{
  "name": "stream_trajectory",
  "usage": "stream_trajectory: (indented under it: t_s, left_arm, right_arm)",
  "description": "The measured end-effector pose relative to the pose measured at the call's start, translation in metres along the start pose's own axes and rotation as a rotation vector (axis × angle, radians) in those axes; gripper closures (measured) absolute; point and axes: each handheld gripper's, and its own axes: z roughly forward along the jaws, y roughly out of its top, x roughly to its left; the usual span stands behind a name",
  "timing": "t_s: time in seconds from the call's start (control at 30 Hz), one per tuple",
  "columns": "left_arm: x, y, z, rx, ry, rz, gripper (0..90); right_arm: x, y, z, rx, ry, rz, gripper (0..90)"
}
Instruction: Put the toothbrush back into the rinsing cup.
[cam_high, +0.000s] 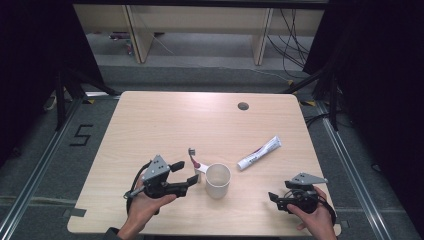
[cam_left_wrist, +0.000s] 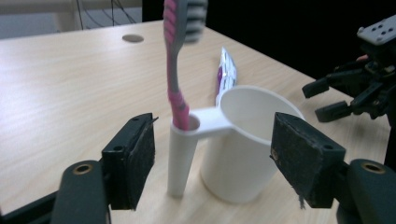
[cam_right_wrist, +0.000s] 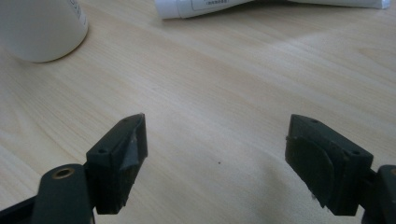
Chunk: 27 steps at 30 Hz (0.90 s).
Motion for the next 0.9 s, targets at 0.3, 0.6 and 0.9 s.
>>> stream_trajectory:
  t_s: [0.3, 0.6, 0.9]
  left_arm:
    - [0.002, -0.018, -0.008, 0.036, 0.011, -0.019, 26.5]
    - [-0.004, -0.034, -0.013, 0.061, 0.015, -0.028, 21.5]
    - [-0.012, -0.05, -0.017, 0.106, 0.028, 0.005, 17.9]
  right_arm:
    - [-0.001, 0.0, 0.0, 0.0, 0.002, 0.026, 21.8]
    - [-0.003, 0.0, 0.001, -0.014, 0.015, 0.013, 21.8]
    - [-0.002, 0.0, 0.0, -0.012, 0.016, 0.016, 21.9]
